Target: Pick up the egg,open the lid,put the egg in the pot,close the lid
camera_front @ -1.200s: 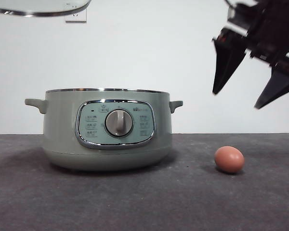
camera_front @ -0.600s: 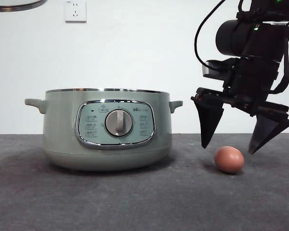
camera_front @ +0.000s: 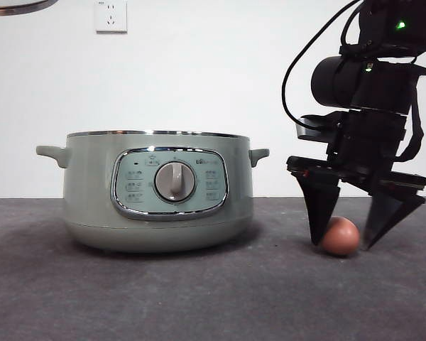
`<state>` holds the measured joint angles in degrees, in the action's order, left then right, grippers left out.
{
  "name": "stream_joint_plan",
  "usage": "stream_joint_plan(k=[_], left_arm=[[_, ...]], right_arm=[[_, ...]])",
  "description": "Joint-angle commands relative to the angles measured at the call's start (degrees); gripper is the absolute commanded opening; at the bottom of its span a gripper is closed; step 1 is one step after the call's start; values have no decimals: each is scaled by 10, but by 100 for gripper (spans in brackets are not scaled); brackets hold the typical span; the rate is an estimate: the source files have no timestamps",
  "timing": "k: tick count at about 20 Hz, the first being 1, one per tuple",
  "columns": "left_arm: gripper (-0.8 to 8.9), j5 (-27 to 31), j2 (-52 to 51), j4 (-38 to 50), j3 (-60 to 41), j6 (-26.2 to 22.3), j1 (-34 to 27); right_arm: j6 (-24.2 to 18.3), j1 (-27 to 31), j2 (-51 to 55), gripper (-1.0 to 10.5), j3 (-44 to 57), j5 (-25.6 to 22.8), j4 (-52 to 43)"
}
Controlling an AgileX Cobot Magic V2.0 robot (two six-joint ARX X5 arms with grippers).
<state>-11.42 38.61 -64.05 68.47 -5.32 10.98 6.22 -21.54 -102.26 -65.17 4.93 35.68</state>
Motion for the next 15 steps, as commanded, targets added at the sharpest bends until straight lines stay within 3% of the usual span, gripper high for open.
stream_joint_plan(k=[1,3,8,15], left_arm=[[-8,-3,-6,24,6,4,-2],[-8,-3,-6,24,6,4,-2],[-8,-3,-6,24,6,3,-2],[-8,-5,-6,24,6,3,-2]], right_arm=[[2,-3,-7,77,2,0,-5],[-3,-7,-7,-17,2,0,-7],[-3,-10,14,-12,2,2,-3],[-2,-20,159,-12,-10,2,-1]])
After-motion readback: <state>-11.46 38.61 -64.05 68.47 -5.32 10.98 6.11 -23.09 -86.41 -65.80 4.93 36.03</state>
